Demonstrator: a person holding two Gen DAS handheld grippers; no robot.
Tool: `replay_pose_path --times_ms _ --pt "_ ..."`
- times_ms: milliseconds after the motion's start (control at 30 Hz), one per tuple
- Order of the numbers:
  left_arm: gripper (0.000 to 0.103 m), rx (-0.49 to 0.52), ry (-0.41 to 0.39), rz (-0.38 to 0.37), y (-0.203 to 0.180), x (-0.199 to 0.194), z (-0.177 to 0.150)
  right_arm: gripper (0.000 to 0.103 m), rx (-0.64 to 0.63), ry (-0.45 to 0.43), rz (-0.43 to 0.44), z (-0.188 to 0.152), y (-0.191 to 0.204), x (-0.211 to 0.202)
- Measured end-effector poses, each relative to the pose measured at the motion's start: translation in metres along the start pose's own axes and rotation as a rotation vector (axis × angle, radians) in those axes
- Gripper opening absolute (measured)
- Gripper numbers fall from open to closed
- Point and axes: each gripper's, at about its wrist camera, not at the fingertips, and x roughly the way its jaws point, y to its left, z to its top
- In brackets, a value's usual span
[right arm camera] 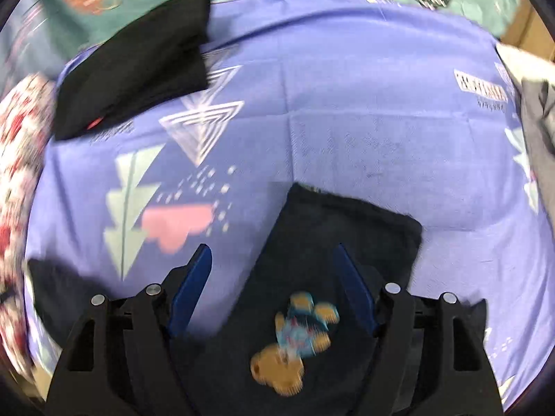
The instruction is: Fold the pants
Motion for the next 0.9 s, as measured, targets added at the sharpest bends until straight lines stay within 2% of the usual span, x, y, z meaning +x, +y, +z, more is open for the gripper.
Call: replay_pose_path --times_ms 100,167,233,300,400,433,467,500,567,667,733,833,900 --pt "0.076 -0.011 0.041 0.011 0.001 0.017 -0.009 0.072 -0.021 0.033 -0.088 0.009 0.015 0.022" --pt "0.076 -0.007 0.058 0.031 0.003 0.025 -0.014 0.066 -0.020 0.050 -0.142 0.015 0.017 0.033" --pt "0.076 0.001 0.061 0.043 0.003 0.032 -0.018 0.060 0.005 0.075 -0.155 0.017 0.017 0.041" --pt "0.076 0.004 0.066 0.042 0.003 0.043 -0.018 0.059 0.033 0.121 -0.151 0.019 0.016 0.051" --pt "0.076 -0.004 0.090 0.061 0.005 0.056 -0.017 0.059 0.034 0.120 -0.166 0.023 0.018 0.055" --pt "0.078 -0.007 0.092 0.061 0.005 0.056 -0.016 0.053 0.043 0.122 -0.167 0.024 0.017 0.055" --pt "0.078 -0.009 0.096 0.059 0.005 0.057 -0.016 0.035 0.048 0.118 -0.173 0.025 0.015 0.054" --pt "0.079 -0.008 0.099 0.061 0.005 0.058 -0.015 0.024 0.056 0.111 -0.183 0.027 0.010 0.051" --pt "0.079 -0.007 0.108 0.066 0.005 0.060 -0.015 0.012 0.114 0.106 -0.123 0.029 -0.007 0.047" --pt "0.080 -0.002 0.115 0.069 0.005 0.061 -0.014 0.005 0.175 0.082 -0.061 0.025 -0.027 0.034" --pt "0.080 0.008 0.120 0.072 0.006 0.062 -0.014 0.005 0.195 0.017 -0.009 0.022 -0.037 0.008" --pt "0.081 0.017 0.128 0.075 0.006 0.062 -0.014 0.005 0.224 -0.134 0.133 0.011 -0.059 -0.057" --pt "0.081 0.024 0.132 0.076 0.005 0.062 -0.014 0.005 0.218 -0.211 0.158 0.000 -0.075 -0.097"
